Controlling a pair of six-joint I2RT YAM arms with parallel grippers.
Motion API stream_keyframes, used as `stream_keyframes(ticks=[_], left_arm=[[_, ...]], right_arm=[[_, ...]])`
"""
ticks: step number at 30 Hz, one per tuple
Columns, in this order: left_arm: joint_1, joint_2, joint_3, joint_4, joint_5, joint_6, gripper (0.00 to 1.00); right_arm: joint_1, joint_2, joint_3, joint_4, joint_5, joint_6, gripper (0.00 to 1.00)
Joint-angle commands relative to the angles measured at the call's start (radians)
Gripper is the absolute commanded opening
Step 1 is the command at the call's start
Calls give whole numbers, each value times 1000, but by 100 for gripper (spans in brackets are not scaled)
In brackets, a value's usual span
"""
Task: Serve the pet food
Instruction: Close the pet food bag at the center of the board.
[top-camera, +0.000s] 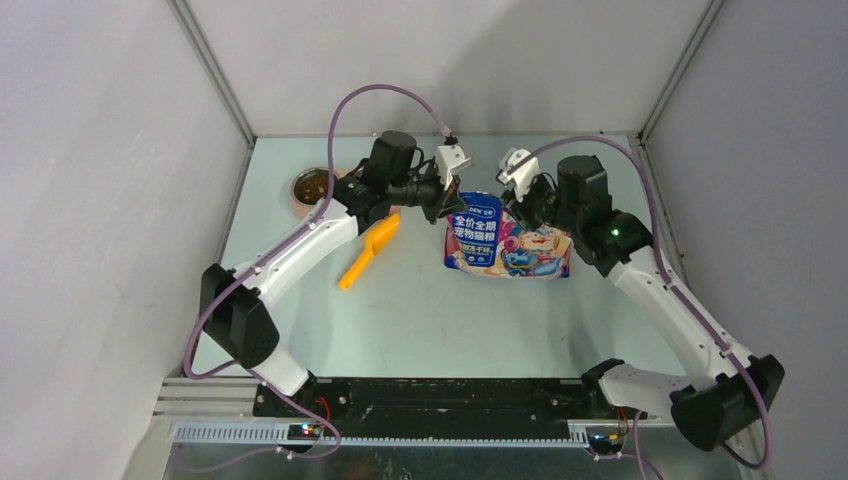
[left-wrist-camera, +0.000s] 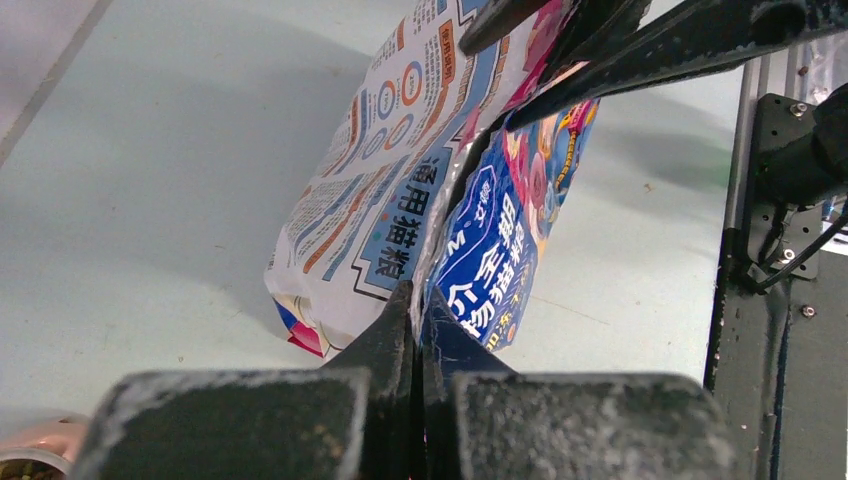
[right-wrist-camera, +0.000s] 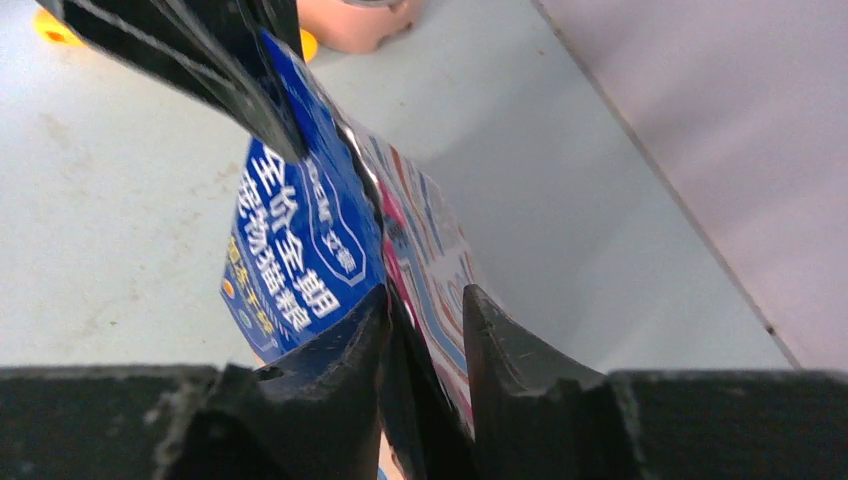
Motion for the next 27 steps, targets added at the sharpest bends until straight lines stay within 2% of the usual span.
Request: stream_keyframes(ticks=[1,3,5,6,8,13,15,16,18,20,22,24,25,26,27], left_arm=[[3,-76,-2,-7,31,-33,0],[3,-78,-4,-5,33,-38,0],[3,-82,-6,-3,35,-40,0],[3,-83,-7,-3,38,-43,0],[3,-87,-9,-1,38,-45,0],[3,-97,-11,0,34,-43,0],[3,-96,-10,-1,33,-45,0],[3,-96,-8,-3,33,-46,0],[3,-94,-5,-5,31,-47,0],[3,-94,-1,-6,28,-49,0],[3,-94,-2,-7,26,-49,0],[3,-94,-2,-7,26,-50,0],[3,-96,-1,-7,26,-51,0],[3,-96,0,-7,25,-51,0],[4,-98,0,-7,25,-52,0]], right_arm=[[-17,-68,-84,55,136,-53,36],[-17,-69,-106,75,167,-47,38],[-17,-73,-121,97,191,-41,34],[-16,-77,-126,104,204,-41,19],[-12,-82,-129,119,230,-37,0],[-12,-112,-139,141,245,-41,0],[-13,-119,-139,133,253,-44,13],[-15,-121,-140,127,257,-46,26],[-25,-124,-140,113,251,-44,38],[-37,-131,-147,110,246,-43,44],[-50,-133,-152,107,243,-42,43],[-65,-132,-153,99,237,-39,36],[-68,-130,-154,99,237,-37,24],[-74,-129,-154,98,237,-38,16],[-75,-128,-154,98,242,-36,2]])
